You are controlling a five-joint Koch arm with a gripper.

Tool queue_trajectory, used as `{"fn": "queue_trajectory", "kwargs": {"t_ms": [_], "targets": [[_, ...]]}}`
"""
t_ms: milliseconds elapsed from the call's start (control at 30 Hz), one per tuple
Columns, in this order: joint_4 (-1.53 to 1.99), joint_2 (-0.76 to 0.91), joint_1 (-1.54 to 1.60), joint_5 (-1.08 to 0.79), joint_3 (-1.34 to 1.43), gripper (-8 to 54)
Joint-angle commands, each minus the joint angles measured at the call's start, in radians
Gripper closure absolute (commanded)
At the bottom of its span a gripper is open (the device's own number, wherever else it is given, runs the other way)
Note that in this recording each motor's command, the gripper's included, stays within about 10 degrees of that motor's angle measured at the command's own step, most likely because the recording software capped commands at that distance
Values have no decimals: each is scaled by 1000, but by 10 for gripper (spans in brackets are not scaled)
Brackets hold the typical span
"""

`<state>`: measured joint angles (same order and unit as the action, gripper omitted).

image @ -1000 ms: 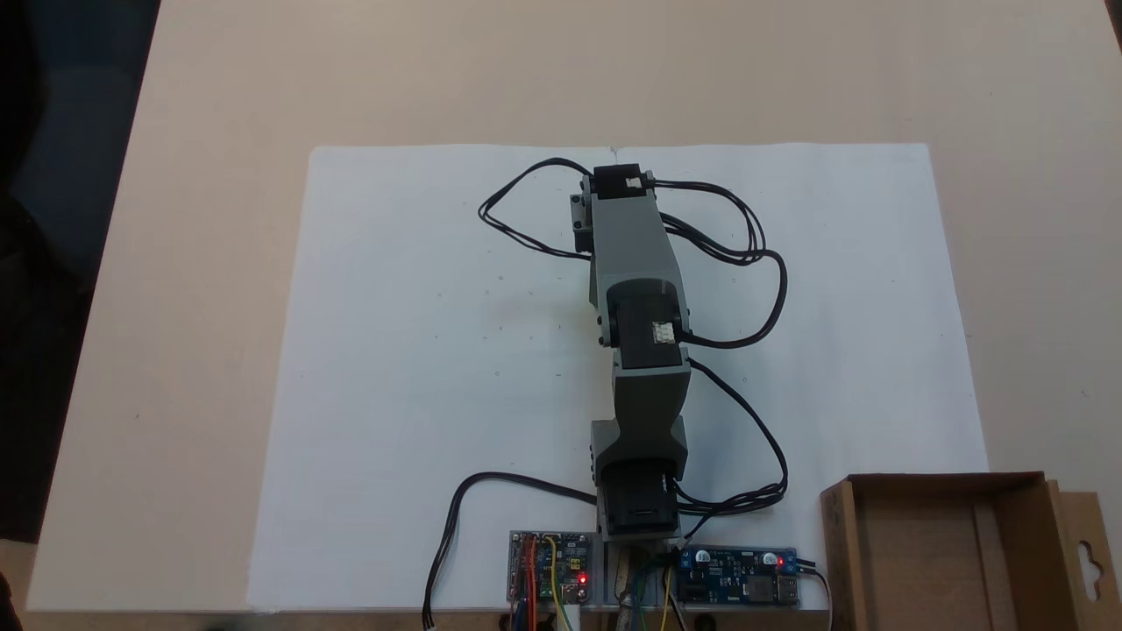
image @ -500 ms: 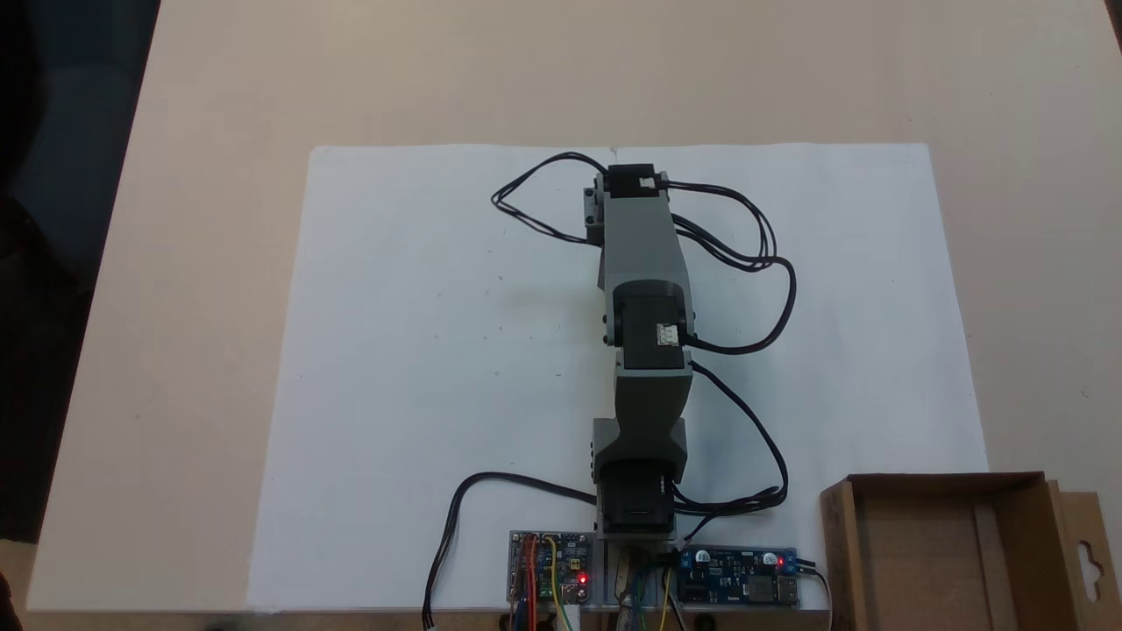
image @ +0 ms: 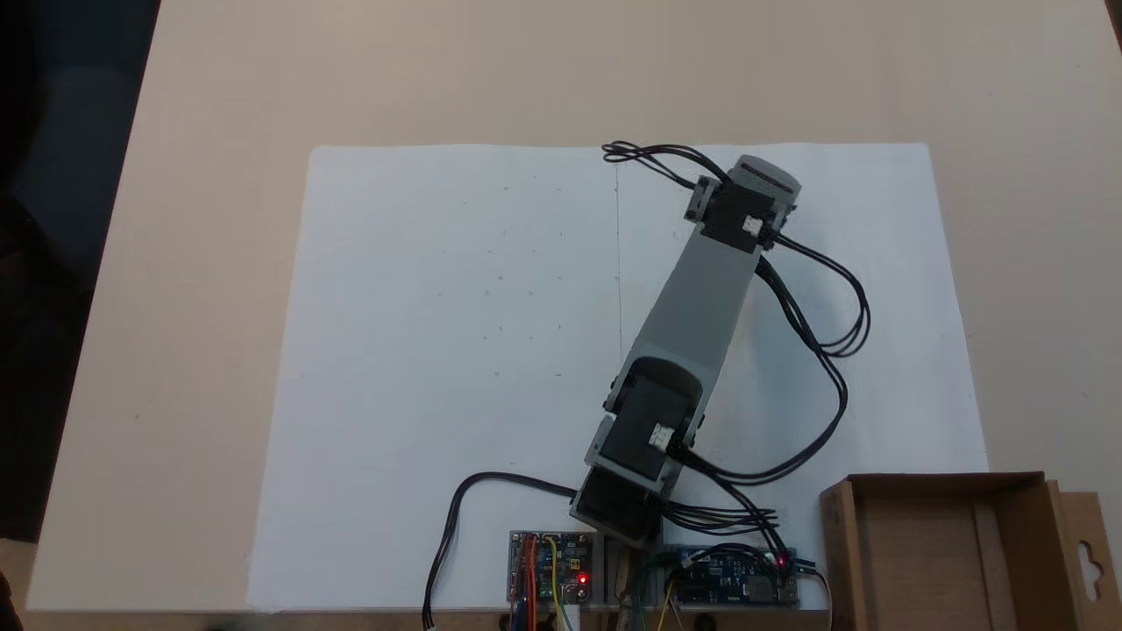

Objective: Grasp a green dice and put it in the bin.

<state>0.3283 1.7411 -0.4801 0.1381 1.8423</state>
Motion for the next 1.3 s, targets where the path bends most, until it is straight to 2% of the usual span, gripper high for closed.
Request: {"fn": "queue_trajectory", "kwargs": {"t_ms": [0, 167, 200, 433, 600, 767, 867, 1033, 1267], "targets": [[-67, 94, -91, 41, -32, 333], [-67, 109, -287, 23, -101, 333], [-67, 103, -431, -8, -153, 333], [-67, 78, -793, -43, -290, 333], [-61, -17, -1184, -54, -370, 333], [34, -40, -1312, -112, -370, 333], [204, -46, -1339, -199, -370, 333], [420, -54, -1338, -221, -370, 333], [443, -75, -1333, -224, -370, 333]]}}
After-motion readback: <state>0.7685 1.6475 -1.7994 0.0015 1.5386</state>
